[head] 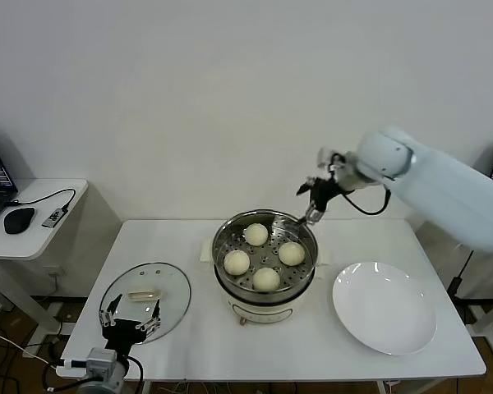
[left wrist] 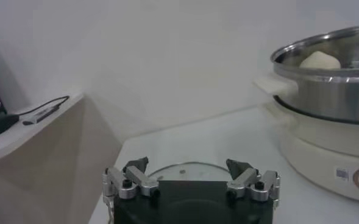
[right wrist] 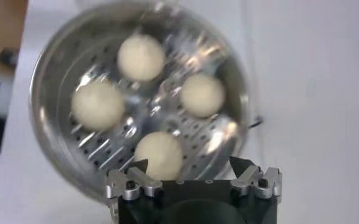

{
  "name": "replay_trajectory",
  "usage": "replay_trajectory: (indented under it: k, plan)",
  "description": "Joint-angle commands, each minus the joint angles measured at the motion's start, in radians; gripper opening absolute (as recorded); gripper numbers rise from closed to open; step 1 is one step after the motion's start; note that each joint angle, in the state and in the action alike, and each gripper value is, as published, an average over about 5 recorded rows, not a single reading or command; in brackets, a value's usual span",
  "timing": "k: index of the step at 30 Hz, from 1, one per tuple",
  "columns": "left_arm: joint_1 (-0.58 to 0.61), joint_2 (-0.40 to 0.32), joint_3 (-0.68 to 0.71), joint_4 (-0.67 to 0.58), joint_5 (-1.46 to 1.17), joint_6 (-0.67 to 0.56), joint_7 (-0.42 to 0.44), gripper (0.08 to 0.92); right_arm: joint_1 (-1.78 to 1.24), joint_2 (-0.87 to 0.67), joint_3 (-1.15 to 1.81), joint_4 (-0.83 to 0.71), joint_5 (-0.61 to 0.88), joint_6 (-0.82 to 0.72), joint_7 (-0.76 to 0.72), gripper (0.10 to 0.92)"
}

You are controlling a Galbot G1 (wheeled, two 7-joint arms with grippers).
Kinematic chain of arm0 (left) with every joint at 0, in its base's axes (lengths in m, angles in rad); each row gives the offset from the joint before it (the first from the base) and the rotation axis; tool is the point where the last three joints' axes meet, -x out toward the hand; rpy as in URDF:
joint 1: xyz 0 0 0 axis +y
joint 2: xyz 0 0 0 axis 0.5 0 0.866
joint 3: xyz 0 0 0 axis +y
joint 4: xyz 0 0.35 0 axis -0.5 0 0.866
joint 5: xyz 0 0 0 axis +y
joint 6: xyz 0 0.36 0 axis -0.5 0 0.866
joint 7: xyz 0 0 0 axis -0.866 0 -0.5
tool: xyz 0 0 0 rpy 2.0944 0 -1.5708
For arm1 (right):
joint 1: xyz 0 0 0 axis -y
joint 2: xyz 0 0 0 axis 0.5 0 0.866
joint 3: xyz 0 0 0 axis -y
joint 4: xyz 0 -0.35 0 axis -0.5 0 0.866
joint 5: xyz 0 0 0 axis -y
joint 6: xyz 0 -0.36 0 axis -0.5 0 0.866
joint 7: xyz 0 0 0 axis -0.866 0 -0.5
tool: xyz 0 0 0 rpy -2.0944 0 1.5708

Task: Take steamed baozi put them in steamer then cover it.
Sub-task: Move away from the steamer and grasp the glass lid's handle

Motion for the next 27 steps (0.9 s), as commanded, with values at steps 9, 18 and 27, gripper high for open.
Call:
replay_trajectory:
  k: [9,18,27]
  plan:
    - [-0.019,-0.003,0.001,-0.044,-0.015,-0.029,-0.056,0.823,-1.003,-0.030,1.057,0.260,0.094,0.288,0.630,0.823]
    - [-0.071,0.007,-0.020,-0.017,0.014,-0.026,-0.015,0.823,-1.487,0.194,1.401,0.353,0.118,0.480,0.719,0.823]
    - [-0.155,0.023,-0.019,0.070,0.144,-0.061,0.005,0.823,-1.760,0.399,1.459,0.426,0.175,0.551,0.780,0.823]
